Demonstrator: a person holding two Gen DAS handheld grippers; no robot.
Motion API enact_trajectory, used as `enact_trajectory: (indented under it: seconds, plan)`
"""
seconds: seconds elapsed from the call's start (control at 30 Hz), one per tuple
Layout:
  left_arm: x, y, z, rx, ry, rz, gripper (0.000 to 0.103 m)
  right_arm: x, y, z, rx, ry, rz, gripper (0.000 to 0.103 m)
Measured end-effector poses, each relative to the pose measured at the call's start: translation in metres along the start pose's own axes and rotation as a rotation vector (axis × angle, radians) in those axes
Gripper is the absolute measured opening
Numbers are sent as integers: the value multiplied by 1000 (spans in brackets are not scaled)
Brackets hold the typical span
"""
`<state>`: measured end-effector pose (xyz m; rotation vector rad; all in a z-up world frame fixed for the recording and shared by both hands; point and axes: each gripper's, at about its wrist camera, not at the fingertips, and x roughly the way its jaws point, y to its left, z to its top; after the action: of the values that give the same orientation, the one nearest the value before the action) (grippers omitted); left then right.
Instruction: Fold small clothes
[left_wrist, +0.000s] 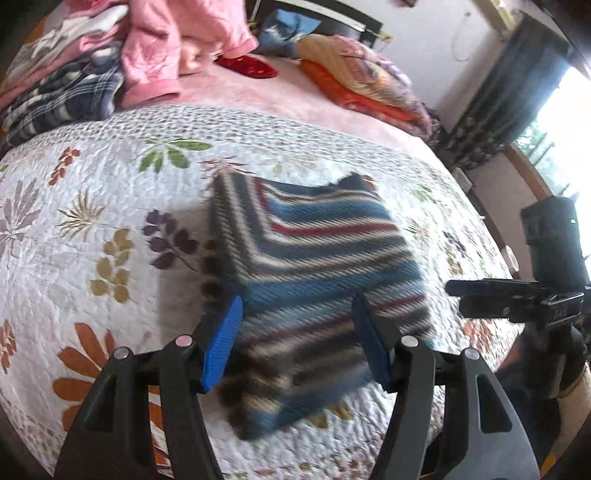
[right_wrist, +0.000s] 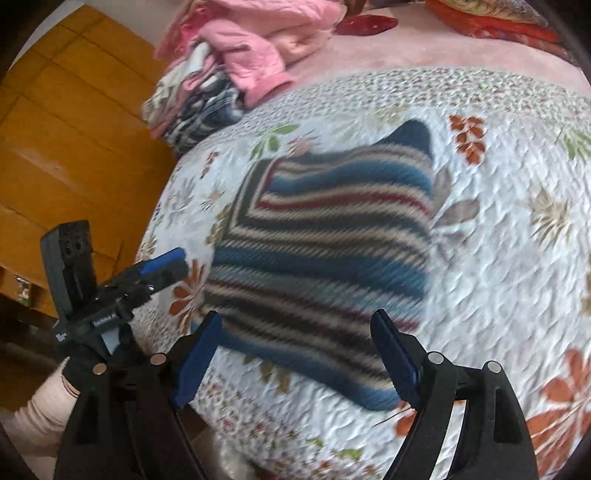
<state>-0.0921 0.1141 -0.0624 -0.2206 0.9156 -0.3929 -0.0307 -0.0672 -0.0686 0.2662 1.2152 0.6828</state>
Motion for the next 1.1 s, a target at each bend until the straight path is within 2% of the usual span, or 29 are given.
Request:
enact_trajectory:
  seconds: [0.07,0.23,0.4,0.5,0.6,0.8,0.93,1.03,1.1]
  plan:
    - [3,-1,-7,-9,17,-16,63,7,8,-5,-6,11,-1,83]
    - [28,14,-18,-12,80,58,63,22,-1,-17,21,58,-43,83]
    - [55,41,-30,-70,167,122,63,41,-21,-23,74,114,-95,82]
    - [66,53,-35,-93,194,120,71,52,-26,-25,79,147,-138,81]
    - [71,63,-38,-123,207,105,75,61,-28,-27,72,170,-172,81]
    - [45,58,-34,-148,201,116,73,42,-22,-28,83,107,-186,83]
    - [19,42,-36,-149,185,143,81,14,-4,-36,42,28,-325,98]
    - [5,35,-46,-183,177,127,83,4,5,-43,28,-2,-404,99]
    - [0,31,-52,-189,180,149,85,1,9,-50,37,-4,-429,99]
